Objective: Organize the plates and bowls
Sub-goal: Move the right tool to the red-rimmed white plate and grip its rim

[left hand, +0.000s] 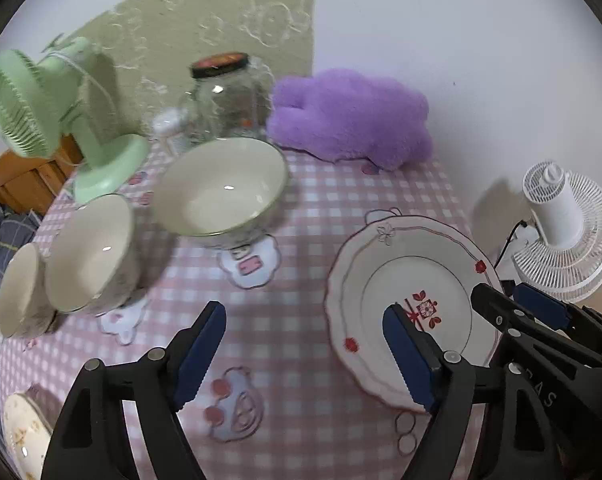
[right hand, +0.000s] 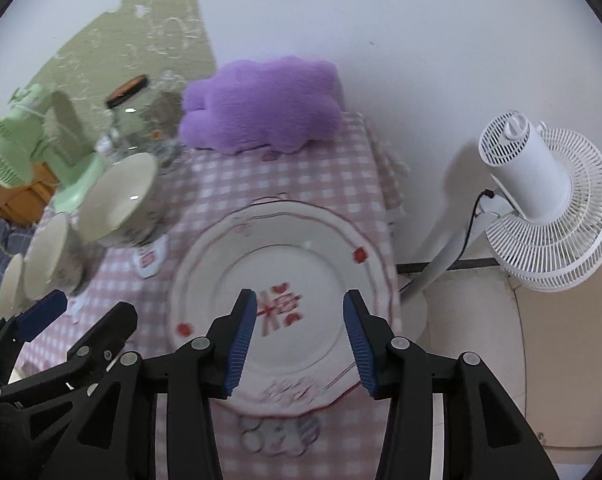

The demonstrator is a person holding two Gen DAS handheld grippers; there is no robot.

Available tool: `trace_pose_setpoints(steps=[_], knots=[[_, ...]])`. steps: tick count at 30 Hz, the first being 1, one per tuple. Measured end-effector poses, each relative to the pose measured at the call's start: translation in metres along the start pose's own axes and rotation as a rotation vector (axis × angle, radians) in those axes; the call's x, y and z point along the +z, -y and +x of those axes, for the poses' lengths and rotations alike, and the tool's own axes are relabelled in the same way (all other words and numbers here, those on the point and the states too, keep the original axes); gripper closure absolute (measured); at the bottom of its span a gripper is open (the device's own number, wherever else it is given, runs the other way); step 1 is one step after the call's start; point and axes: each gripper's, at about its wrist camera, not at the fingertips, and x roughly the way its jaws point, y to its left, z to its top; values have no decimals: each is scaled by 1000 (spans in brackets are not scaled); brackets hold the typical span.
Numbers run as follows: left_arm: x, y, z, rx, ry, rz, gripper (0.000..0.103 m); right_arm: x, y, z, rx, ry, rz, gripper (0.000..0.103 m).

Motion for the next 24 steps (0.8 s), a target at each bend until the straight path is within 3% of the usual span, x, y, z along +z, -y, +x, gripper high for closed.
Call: trace_pose_setpoints(steps=[8,14,24], knots=[[2,21,36,-27,-69,26,34,4,27,33,-24,-50,19,53],[2,29,53,-31,-106,40,46,8,30,40,-49,-19,3,53],[3,33,58,-57,-106,52,47,7,35,54,-43,-57,42,53]])
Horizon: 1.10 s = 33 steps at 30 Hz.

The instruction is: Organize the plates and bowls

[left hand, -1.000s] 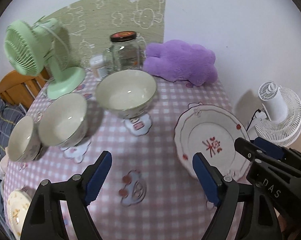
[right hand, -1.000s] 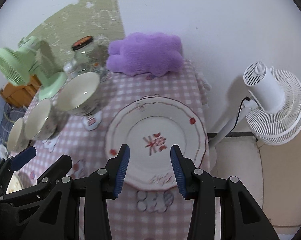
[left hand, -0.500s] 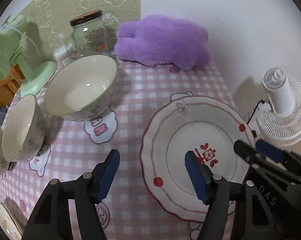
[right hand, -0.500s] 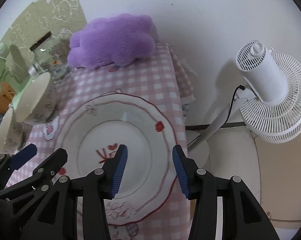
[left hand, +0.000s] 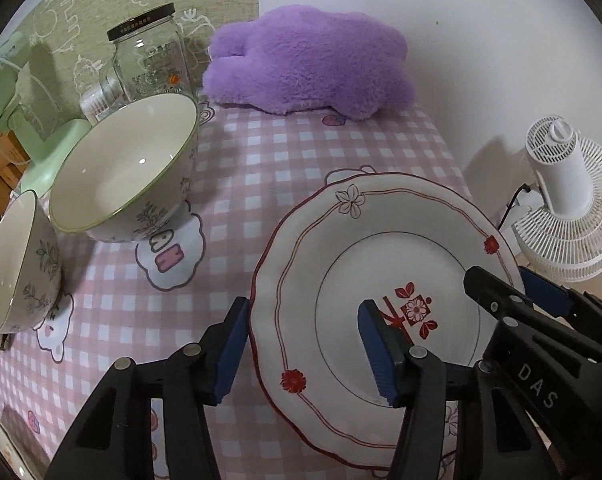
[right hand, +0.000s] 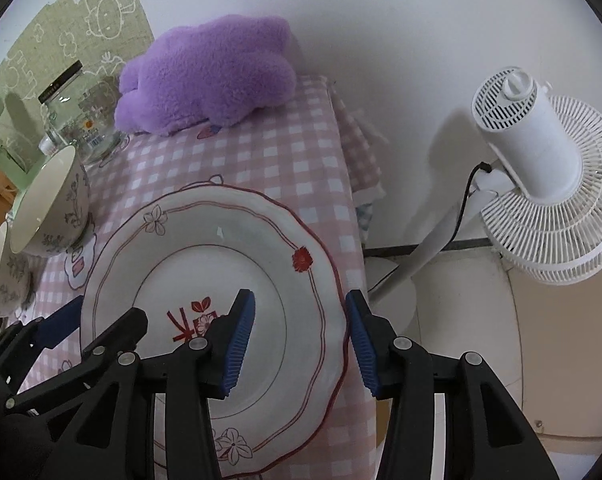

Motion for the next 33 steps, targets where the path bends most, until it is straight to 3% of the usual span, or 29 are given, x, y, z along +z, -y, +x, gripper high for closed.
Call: trace_pose_setpoints(steps=[11,33], knots=[[-20,-20,-15,16,-28,31,47,-23,-19,-15,-3,-33,-2,53],[-130,-111,-81,61,-126,-75,47,-131,-112,-63,63,-150,-71,53]])
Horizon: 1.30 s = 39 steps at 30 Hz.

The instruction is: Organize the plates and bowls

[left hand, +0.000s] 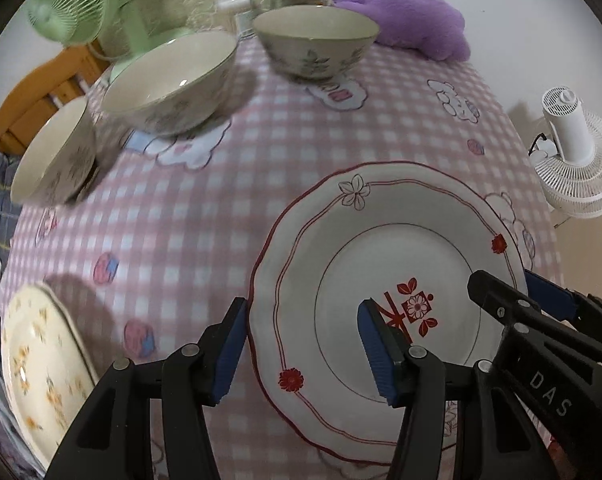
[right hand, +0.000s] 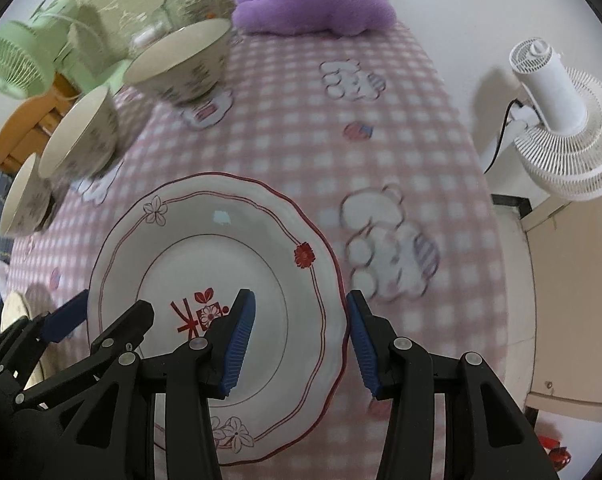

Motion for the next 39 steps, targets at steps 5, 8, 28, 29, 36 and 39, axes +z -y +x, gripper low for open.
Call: trace_pose_setpoints(steps=[5,8,28,29,36,39], knots=[[-4,-2,4,7,-4,-10,47,-3,-7,2,-23,3,-30,53],[-4,-2,9,15,-5,-23,47,-1,-5,8,-21,0,-36,54],[-27,-11,-41,71,80,-59,50,-25,-22,-31,-38,59,-120,66],[-28,-14,-45,71,87,-63,50,-27,-26,-36,-35,65,-123,66],[-42,-50,-74,27,130,-82,50,-42,-59,-60,-43,113,-128,66],[-48,-65,-84,9,136,-76,50,-52,-77,-67,-58,123,-115,66]])
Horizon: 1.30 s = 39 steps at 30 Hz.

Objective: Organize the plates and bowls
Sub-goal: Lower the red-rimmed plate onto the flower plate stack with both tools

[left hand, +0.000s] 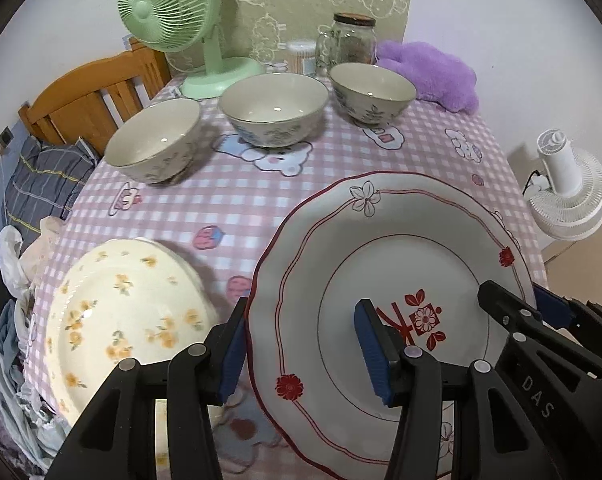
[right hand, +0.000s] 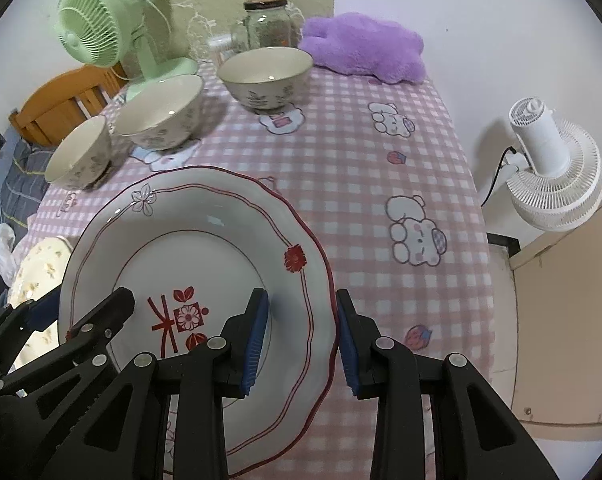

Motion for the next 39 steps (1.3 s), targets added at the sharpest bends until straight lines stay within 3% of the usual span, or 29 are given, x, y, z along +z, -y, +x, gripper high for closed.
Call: trace_pose_setpoints(steps=[15,28,39], knots=[[-17,-103,-30,-32,32,42,51,-24,-104,-35,-29,38,44,66],[-42,-192,-10,-10,-29,-4,51,-40,-196,-12,-18,-3,-15,66],[-47,-215,9,-7,-67,4,51,-41,-229,12,-54,-55,-47,66]])
